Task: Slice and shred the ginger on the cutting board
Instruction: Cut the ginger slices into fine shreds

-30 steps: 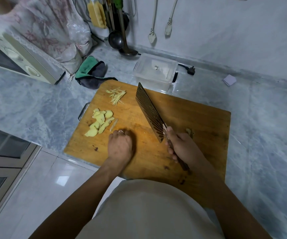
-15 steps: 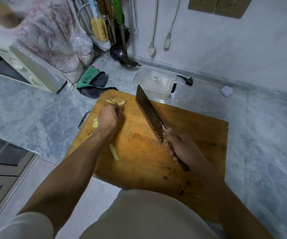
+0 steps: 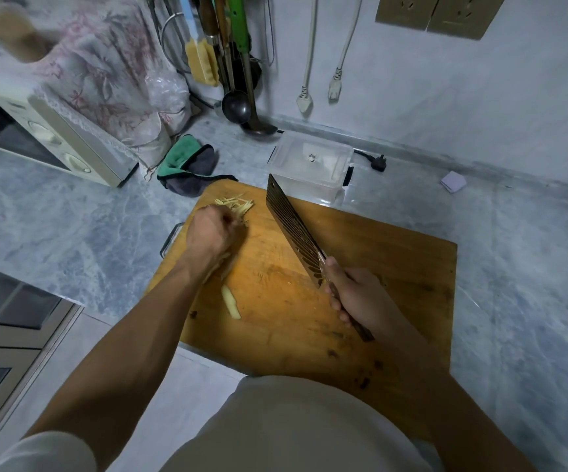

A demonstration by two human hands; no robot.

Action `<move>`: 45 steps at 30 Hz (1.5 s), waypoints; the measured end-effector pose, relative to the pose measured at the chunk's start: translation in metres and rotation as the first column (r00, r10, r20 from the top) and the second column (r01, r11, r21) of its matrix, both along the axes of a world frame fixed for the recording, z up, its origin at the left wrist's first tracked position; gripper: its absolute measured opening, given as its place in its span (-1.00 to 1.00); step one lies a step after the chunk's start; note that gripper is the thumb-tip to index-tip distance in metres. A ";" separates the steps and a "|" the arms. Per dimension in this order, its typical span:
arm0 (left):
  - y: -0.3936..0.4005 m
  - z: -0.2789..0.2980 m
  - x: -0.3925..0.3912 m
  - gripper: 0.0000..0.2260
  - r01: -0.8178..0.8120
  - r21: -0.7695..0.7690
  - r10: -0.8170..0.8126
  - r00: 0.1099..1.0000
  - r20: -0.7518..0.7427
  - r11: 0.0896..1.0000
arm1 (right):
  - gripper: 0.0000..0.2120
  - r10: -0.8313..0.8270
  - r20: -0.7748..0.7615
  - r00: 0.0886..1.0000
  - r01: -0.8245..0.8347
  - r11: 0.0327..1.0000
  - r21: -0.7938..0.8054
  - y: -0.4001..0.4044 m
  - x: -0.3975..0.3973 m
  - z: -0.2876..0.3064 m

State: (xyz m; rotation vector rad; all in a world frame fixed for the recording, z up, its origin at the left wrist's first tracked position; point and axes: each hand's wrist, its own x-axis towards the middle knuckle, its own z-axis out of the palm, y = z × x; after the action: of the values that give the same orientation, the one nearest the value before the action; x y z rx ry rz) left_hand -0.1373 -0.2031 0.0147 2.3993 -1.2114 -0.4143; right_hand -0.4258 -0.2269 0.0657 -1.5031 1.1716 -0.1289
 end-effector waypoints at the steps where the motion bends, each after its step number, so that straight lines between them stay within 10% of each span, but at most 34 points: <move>1: 0.005 0.002 -0.001 -0.89 -0.021 -0.030 0.021 1.000 -0.012 0.999 | -0.44 -0.008 -0.001 1.000 0.008 1.000 0.005 0.001 0.000 0.000; 23: 0.085 -0.038 -0.059 -0.87 -0.332 0.060 0.337 0.934 -0.115 0.941 | -0.44 0.032 0.010 0.999 -0.032 0.999 -0.028 0.035 0.007 -0.008; 41: 0.161 -0.047 -0.047 -0.74 -0.263 -0.006 0.262 0.960 0.094 0.965 | -0.45 0.004 0.016 1.000 -0.005 1.000 0.028 0.042 0.010 -0.014; 45: 0.149 -0.047 -0.044 -0.75 0.028 -0.094 -0.017 0.993 0.117 0.995 | -0.45 0.038 0.013 0.999 -0.039 0.999 0.021 0.044 0.013 -0.016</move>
State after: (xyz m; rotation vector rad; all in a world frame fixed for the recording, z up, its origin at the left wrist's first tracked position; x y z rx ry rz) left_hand -0.1815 -0.0542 -0.0324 2.3578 -1.2797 -0.2202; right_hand -0.4126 -0.1827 0.0497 -1.5031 1.1300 -0.0992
